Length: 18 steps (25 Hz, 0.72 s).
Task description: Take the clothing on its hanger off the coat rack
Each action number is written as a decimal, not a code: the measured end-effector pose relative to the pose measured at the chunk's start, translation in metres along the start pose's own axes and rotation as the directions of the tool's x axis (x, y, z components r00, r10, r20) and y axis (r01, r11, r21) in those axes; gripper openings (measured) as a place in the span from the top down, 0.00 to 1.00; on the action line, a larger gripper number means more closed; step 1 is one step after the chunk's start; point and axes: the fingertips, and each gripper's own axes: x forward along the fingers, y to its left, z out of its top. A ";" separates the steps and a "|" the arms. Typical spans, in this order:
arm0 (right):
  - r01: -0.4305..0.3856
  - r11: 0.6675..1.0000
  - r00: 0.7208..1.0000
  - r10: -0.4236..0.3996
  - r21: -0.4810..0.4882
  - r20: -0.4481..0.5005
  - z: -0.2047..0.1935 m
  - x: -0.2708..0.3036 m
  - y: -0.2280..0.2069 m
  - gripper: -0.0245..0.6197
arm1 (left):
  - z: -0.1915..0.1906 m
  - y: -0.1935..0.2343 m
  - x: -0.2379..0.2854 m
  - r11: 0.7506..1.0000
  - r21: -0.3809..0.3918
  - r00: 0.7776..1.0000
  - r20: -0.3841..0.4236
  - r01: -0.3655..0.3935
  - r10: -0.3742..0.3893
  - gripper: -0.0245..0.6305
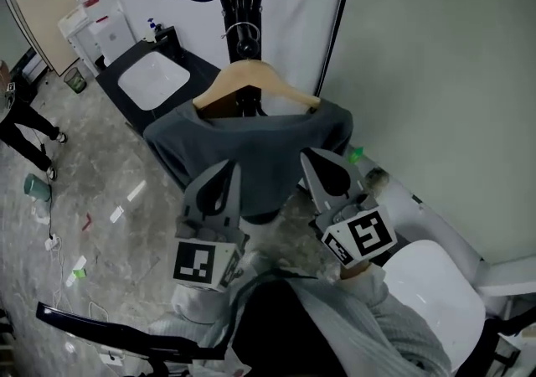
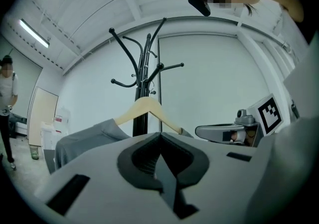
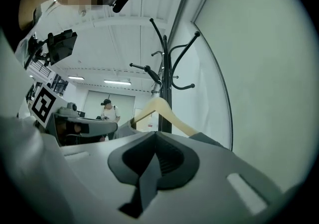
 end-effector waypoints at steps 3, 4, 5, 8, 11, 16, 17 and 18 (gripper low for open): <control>-0.040 0.998 0.999 0.040 -0.054 0.009 0.009 0.013 0.004 0.96 | 0.019 0.011 0.004 0.999 0.046 0.999 0.031 0.010 -0.012 0.96; -0.072 0.995 0.997 0.073 -0.076 0.018 0.015 0.016 0.007 0.96 | 0.025 0.011 0.006 0.996 0.073 0.999 0.019 0.042 -0.043 0.96; -0.113 0.989 0.993 0.117 -0.098 0.032 0.023 0.018 0.009 0.96 | 0.030 0.010 0.008 0.991 0.109 0.997 -0.001 0.079 -0.080 0.96; -0.228 0.962 0.969 0.239 -0.152 0.061 0.046 0.023 0.006 0.96 | 0.050 0.019 0.015 0.964 0.220 0.989 -0.036 0.146 -0.142 0.95; -0.278 0.942 0.952 0.296 -0.189 0.072 0.066 0.030 -0.016 0.94 | 0.072 0.033 0.024 0.939 0.286 0.981 -0.034 0.194 -0.192 0.94; -0.346 0.904 0.935 0.356 -0.250 -0.009 0.072 0.054 -0.048 0.77 | 0.072 0.050 0.044 0.873 0.396 0.959 -0.130 0.284 -0.253 0.67; -0.374 0.888 0.926 0.376 -0.269 -0.048 0.069 0.058 -0.050 0.72 | 0.069 0.056 0.048 0.867 0.405 0.957 -0.150 0.289 -0.248 0.65; -0.406 0.867 0.913 0.397 -0.289 -0.091 0.064 0.063 -0.050 0.69 | 0.066 0.061 0.052 0.862 0.408 0.953 -0.169 0.301 -0.253 0.64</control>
